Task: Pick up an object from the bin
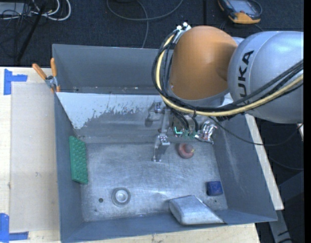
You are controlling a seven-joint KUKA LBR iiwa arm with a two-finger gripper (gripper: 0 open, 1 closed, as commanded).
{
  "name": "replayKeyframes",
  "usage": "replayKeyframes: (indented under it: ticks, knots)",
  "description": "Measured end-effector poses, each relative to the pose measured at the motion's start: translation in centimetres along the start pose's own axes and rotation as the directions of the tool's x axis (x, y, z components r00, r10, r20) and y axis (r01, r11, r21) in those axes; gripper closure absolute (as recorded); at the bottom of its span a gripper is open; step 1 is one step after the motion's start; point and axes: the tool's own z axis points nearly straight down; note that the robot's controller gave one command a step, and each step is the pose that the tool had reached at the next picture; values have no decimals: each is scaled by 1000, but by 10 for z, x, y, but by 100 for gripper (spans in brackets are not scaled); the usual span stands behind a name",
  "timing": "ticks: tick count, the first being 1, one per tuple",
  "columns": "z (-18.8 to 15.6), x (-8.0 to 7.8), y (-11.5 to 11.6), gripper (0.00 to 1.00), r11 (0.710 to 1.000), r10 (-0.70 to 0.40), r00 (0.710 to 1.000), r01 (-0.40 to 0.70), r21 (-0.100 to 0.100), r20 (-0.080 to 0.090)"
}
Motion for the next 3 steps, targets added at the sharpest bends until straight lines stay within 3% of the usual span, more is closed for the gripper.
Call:
replayKeyframes:
  ticks: [1,2,3]
  knots:
    - [58,68,14,0,1000,15,1000,-15,-1,6]
    - [171,93,69,0,997,-83,997,83,0,1]
    - [167,91,68,100,997,-75,997,75,-1,5]
